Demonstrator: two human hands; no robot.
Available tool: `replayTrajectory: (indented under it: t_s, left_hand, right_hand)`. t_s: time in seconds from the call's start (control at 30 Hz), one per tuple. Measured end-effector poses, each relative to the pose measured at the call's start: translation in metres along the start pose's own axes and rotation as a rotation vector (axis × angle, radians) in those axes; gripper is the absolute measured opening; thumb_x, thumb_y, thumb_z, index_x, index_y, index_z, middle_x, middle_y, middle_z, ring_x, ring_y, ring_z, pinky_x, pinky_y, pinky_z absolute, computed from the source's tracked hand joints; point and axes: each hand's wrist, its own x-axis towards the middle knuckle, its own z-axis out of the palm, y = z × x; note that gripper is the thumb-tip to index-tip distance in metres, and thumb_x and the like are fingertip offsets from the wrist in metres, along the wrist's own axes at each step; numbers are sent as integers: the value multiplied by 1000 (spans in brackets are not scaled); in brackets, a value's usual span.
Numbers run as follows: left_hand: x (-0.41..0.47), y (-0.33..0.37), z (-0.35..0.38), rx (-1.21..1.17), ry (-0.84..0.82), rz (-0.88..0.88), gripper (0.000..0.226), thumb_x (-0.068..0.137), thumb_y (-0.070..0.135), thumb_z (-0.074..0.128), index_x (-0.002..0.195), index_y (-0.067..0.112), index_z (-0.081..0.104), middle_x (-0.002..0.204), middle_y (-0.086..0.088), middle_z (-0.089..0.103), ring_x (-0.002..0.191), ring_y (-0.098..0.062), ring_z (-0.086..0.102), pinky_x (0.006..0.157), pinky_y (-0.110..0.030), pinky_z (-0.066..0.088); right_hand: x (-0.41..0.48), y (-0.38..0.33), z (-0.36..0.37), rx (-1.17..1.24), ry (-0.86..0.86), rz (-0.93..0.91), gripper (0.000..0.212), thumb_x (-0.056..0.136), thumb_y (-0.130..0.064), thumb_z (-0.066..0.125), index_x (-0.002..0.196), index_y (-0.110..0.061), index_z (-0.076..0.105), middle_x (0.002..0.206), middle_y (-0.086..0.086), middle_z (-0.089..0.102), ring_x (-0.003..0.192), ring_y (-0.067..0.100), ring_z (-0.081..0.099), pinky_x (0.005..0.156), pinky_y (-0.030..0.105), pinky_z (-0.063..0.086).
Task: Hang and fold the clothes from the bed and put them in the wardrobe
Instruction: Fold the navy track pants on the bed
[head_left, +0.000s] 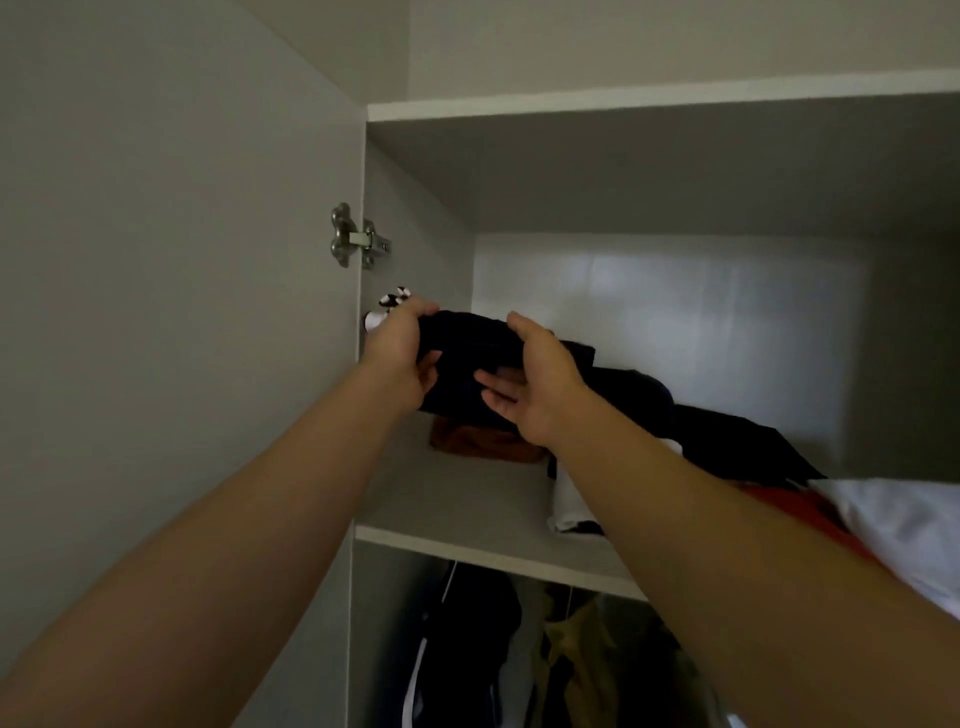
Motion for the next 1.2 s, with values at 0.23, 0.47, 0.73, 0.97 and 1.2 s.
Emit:
replayTrajectory:
  t_s: [0.23,0.47,0.73,0.97,1.2]
  left_hand:
    - [45,-115,-49,252,67,-356,23,96,21,59,118,14,56,101,-10,62,72,-20,56,41,-22,45]
    - [37,-134,-58,664,159,25,75,79,17,77,144,6,44,140,-15,53,121,-31,57,97,-40,52]
    - [28,-143,-55,1768,-193,392,41,87,14,53,126,25,62,122,-5,66,112,-27,61,99,-41,49]
    - [10,-150,-41,1484,-77,508,50,86,-1,53,133,12,61,126,-13,65,115,-28,61,100,-36,48]
    - [-49,-166,45,866,-65,801,10,93,18,65,102,23,65,96,11,64,79,-2,59,72,-7,44]
  right_hand:
    - [53,113,-43,-104,41,397,42,98,-44,61,128,-15,59,94,12,67,54,18,61,33,16,36]
    - [39,107,-60,-636,-218,493,71,100,-66,36,96,-1,65,60,12,71,33,14,54,28,15,21]
    - [40,96,-77,-1573,-140,-512,22,100,-28,50,92,-14,66,88,4,65,82,25,63,66,30,50]
    - [36,96,-103,-1372,-169,-440,28,99,-16,49,116,-10,72,107,9,72,87,24,65,76,35,57]
    - [-6,56,-176,-961,138,-569,23,107,-31,41,102,-25,62,69,-1,65,62,11,61,60,29,49]
